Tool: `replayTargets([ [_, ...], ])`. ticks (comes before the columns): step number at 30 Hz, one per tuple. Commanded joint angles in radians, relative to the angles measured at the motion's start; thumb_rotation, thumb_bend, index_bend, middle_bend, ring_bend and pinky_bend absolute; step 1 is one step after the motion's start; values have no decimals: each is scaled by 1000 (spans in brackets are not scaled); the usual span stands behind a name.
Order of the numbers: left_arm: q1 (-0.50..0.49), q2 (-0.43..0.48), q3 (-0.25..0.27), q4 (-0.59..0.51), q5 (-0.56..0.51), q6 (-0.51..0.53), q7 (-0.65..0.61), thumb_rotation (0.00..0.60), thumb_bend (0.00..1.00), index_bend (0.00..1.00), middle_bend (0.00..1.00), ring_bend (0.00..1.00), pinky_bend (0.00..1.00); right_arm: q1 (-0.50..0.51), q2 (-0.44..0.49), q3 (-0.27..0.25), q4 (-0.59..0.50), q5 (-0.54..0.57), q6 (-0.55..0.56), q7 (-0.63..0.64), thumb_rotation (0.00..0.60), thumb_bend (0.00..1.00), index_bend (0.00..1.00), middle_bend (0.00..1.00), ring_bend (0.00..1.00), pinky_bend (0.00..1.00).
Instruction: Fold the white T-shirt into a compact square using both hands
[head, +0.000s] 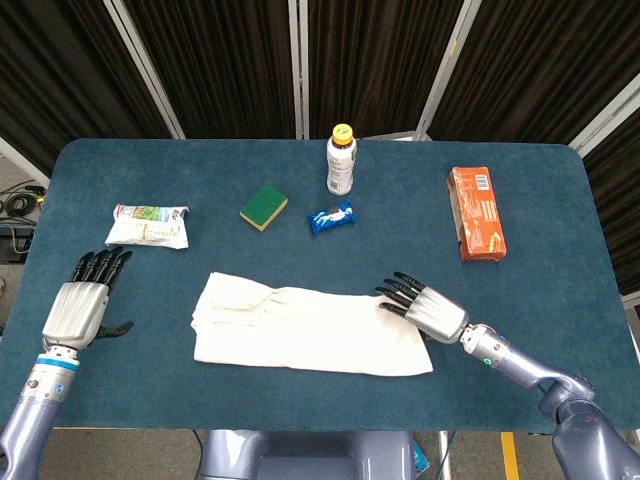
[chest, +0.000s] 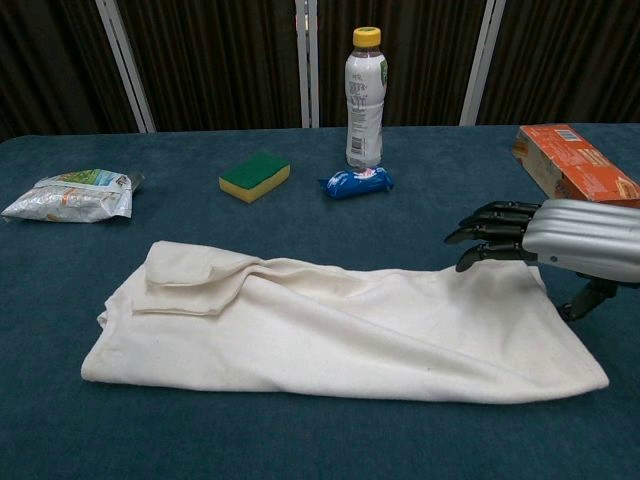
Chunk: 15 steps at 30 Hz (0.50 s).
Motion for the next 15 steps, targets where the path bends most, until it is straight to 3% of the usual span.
replayTargets([
  [1,1,1,0,-1,1,0,-1,600,0,0,0,0,0,0,-1,-5,2,-2,-3,-2,600,246,241,78,0,0],
  [5,1,1,1,-3,5,1,0,600,0,0,0,0,0,-1,-4,-17,7,-6,-13,-6,600,301,274,80,0,0],
  [15,2,2,1,-2,7,-2,-4,600,0,0,0,0,0,-2,-12,-18,11,5,-9,5,600,429,479,87,0,0],
])
